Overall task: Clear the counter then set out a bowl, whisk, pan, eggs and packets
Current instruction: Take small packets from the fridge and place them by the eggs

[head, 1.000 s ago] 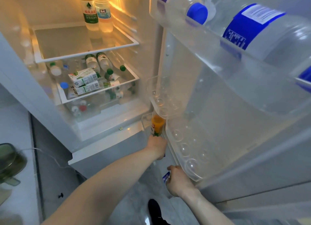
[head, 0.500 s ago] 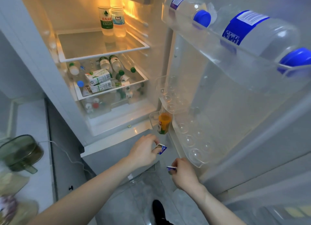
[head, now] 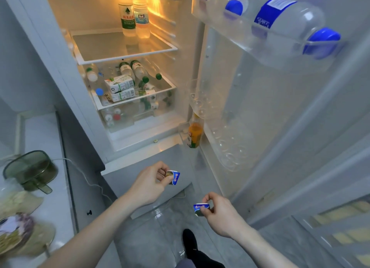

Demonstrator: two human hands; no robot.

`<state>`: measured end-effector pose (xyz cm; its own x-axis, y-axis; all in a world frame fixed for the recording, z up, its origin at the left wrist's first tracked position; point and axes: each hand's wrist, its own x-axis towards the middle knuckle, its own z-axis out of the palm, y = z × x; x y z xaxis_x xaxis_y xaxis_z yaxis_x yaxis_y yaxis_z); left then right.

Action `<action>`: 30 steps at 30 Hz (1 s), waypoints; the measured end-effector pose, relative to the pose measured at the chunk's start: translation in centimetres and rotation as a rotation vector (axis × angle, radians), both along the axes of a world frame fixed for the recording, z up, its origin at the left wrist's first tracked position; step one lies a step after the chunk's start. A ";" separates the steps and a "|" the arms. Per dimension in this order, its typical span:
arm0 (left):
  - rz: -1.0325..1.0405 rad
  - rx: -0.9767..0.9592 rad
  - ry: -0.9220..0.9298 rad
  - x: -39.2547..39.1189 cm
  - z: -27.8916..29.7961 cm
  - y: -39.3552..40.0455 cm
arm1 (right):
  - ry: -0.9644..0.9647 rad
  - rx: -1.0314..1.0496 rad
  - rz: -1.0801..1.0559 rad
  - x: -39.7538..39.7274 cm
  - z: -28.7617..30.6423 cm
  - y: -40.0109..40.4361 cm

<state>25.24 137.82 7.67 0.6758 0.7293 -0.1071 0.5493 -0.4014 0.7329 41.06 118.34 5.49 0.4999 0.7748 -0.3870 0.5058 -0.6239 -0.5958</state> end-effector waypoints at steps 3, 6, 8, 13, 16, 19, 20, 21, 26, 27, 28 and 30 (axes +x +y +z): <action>0.059 -0.028 -0.025 -2.4 0.9 0.0 | -0.038 -0.014 0.061 -1.4 0.1 1.6; 0.123 -0.036 -0.069 -5.0 1.8 0.2 | -0.016 0.002 0.106 -3.1 0.3 3.0; 0.164 -0.036 -0.091 -6.6 2.3 0.4 | -0.008 0.023 0.140 -4.5 0.3 3.9; 0.265 -0.007 -0.120 -10.8 3.6 0.3 | 0.029 0.175 0.183 -8.9 1.5 6.1; 0.332 0.023 -0.159 -12.7 4.7 0.3 | 0.058 0.271 0.258 -11.5 2.4 6.7; 0.409 0.061 -0.206 -14.7 5.8 0.5 | 0.099 0.309 0.334 -12.9 3.3 7.2; 0.435 0.066 -0.223 -15.6 6.1 0.6 | 0.115 0.313 0.360 -13.2 3.7 7.4; 0.455 0.058 -0.240 -16.3 6.3 0.7 | 0.135 0.319 0.380 -13.5 4.1 7.7; 0.474 -0.082 -0.455 -18.7 7.8 1.0 | 0.161 0.332 0.460 -15.5 5.1 9.2; 0.481 -0.100 -0.486 -19.0 8.1 1.1 | 0.171 0.330 0.483 -15.9 5.2 9.6; 0.491 -0.113 -0.515 -19.2 8.4 1.2 | 0.190 0.326 0.506 -16.2 5.4 10.0; 0.516 -0.102 -0.574 -19.6 9.2 1.5 | 0.243 0.312 0.556 -16.6 5.9 11.1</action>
<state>5.63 139.29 16.82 0.2230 0.9720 0.0736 0.1717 -0.1135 0.9786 24.47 129.44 11.39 -0.0778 0.9850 -0.1542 0.5305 -0.0901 -0.8429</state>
